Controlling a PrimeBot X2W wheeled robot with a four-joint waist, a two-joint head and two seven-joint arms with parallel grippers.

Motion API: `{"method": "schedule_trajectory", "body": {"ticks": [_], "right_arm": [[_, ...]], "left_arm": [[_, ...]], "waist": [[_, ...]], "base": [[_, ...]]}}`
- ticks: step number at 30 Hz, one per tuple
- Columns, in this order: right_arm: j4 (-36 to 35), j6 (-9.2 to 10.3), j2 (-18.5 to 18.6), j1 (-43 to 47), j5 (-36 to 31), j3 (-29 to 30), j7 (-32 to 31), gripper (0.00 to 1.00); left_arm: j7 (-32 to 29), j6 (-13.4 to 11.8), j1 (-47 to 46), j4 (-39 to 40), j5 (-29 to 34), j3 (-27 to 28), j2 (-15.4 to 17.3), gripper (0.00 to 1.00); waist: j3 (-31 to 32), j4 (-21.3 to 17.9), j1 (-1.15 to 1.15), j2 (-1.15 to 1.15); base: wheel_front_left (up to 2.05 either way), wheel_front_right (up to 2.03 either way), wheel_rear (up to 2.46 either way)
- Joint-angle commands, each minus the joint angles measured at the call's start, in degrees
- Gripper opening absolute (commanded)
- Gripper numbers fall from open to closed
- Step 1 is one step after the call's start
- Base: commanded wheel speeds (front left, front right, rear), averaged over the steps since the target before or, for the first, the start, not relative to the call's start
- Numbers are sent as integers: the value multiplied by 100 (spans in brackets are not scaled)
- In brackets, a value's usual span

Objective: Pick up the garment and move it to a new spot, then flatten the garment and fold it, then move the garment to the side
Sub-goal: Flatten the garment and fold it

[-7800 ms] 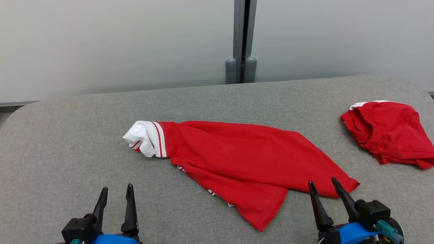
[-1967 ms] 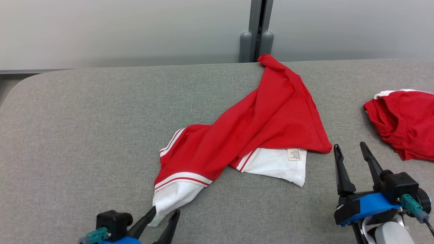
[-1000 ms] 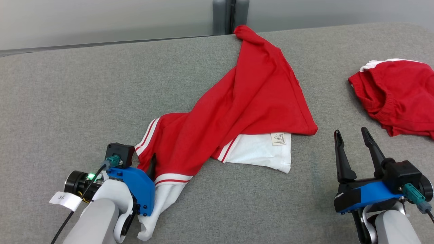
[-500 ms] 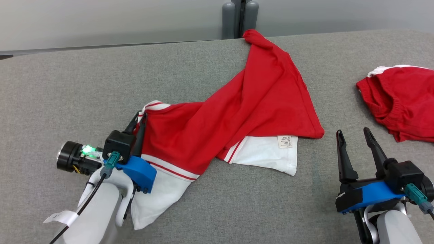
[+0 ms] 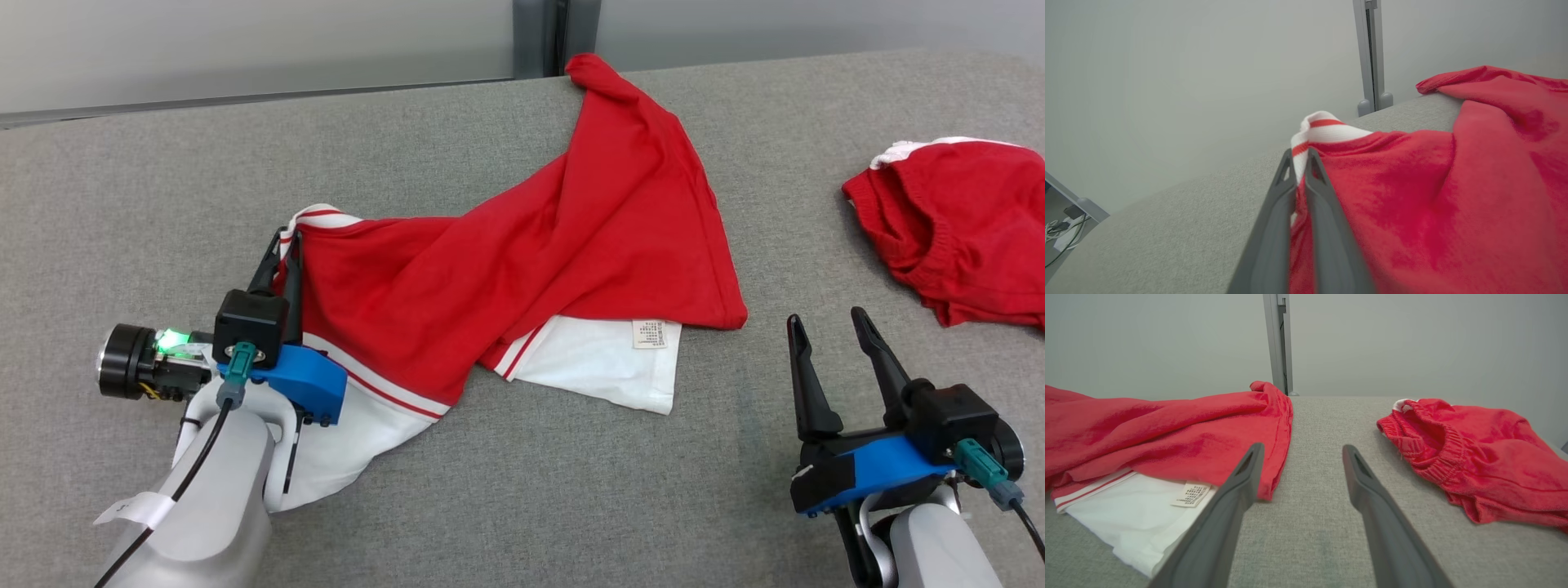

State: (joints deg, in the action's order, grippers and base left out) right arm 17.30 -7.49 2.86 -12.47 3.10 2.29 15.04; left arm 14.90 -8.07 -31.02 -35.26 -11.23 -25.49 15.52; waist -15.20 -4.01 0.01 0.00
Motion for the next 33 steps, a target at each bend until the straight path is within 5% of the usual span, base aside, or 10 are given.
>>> {"method": "schedule_trajectory", "body": {"ticks": [1,2,3,10,24,33], "right_arm": [[16,-1,6,-41,31,-9,18,100],[27,-1,6,-47,42,-21,19,100],[38,-1,6,-52,49,-25,19,100],[48,-1,5,-41,33,7,19,100],[-33,-1,5,435,127,16,19,100],[34,-1,6,722,392,-157,19,100]], "left_arm": [[32,-36,-108,-65,-17,42,-14,40],[34,-50,-119,-98,-12,66,-31,89],[35,-85,-127,-92,-18,128,-53,100],[34,-55,258,262,-241,635,-184,100],[34,720,2060,1325,-703,1148,-792,100],[36,806,2862,1641,-822,1417,-1023,100]], "waist": [[2,-5,-1,0],[5,-7,-1,0],[7,-6,-1,0],[87,67,-1,0],[711,324,-1,0],[1036,351,-1,0]], "base": [[0,0,0],[0,0,0],[0,0,0],[0,0,0],[0,0,0],[0,0,0]]}}
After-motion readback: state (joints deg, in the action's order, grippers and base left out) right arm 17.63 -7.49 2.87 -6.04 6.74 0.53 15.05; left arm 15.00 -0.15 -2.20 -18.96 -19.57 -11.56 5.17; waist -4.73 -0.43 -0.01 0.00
